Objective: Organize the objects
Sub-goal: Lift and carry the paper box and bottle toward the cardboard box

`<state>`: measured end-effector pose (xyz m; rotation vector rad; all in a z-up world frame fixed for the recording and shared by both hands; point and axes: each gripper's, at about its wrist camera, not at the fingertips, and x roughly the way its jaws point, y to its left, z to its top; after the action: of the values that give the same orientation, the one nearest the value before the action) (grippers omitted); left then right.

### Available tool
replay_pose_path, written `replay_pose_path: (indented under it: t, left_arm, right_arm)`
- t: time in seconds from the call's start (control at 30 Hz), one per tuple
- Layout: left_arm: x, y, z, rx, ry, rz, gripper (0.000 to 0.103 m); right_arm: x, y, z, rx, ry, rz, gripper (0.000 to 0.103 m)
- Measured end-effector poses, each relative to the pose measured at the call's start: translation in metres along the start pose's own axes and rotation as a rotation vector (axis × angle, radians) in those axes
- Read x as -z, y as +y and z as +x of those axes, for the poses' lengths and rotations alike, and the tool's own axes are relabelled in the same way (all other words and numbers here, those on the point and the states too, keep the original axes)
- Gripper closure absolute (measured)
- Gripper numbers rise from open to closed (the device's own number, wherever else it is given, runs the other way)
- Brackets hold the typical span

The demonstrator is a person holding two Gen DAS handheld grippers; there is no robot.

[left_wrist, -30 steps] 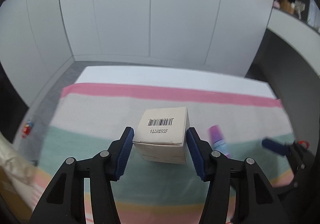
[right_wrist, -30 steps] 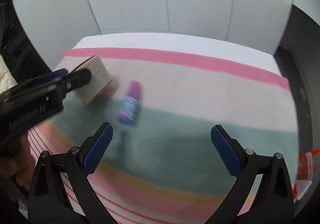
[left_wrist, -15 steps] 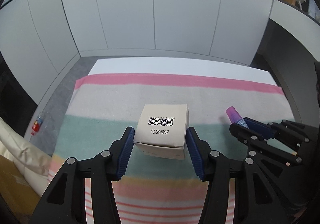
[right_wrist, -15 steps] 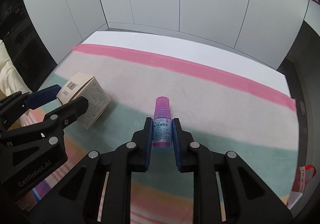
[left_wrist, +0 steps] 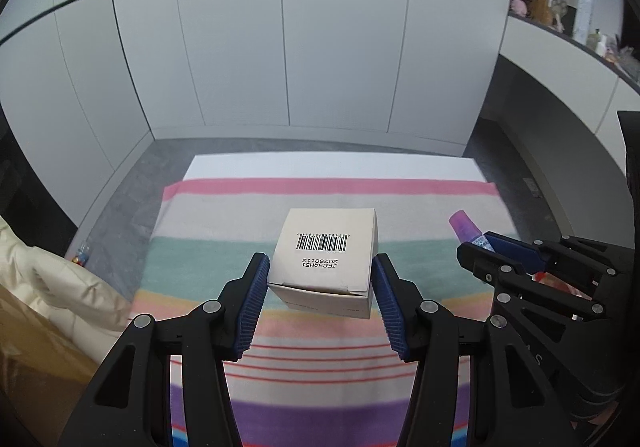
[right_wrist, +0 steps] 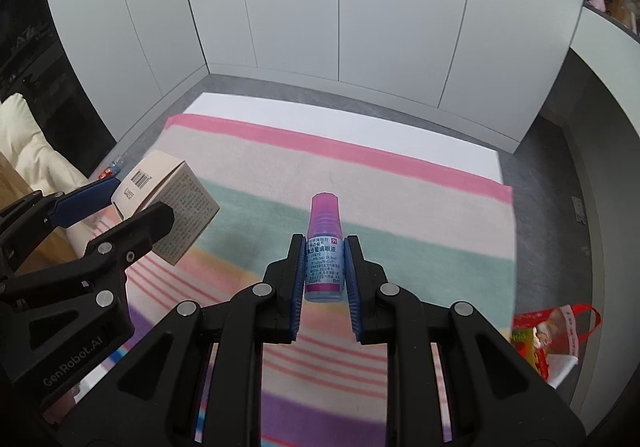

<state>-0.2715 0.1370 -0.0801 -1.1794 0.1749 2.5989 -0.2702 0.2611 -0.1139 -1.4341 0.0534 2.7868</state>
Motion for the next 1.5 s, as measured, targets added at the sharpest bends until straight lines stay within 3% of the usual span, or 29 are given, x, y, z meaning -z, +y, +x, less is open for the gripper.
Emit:
replay_pose_path:
  t: [0.37,0.67,0.87,1.1,1.2,1.5]
  left_arm:
    - [0.015,-0.024,-0.09,0.03,-0.019,0.021,0.05]
    - [0.028,-0.029,-0.155,0.035,-0.074,0.026,0.05]
    - [0.049,-0.024,-0.18,0.059,-0.09,0.023,0.05]
    - [0.057,-0.002,-0.193,0.077,-0.116,-0.016,0.05]
    - [0.056,0.01,-0.196,0.048,-0.129,-0.01,0.05]
    - [0.063,0.05,-0.191,0.021,-0.115,-0.063,0.05]
  right_arm:
    - [0.042,-0.013,-0.112,0.016,-0.037,0.028,0.083]
    - [0.07,-0.027,-0.181,0.083,-0.057,0.046,0.083]
    - [0.085,-0.03,-0.217,0.071,-0.104,0.035,0.083]
    - [0.087,-0.026,-0.224,0.014,-0.12,0.036,0.083]
    - [0.09,-0.015,-0.219,0.035,-0.131,0.011,0.083]
    - [0.086,0.024,-0.205,-0.012,-0.108,-0.049,0.083]
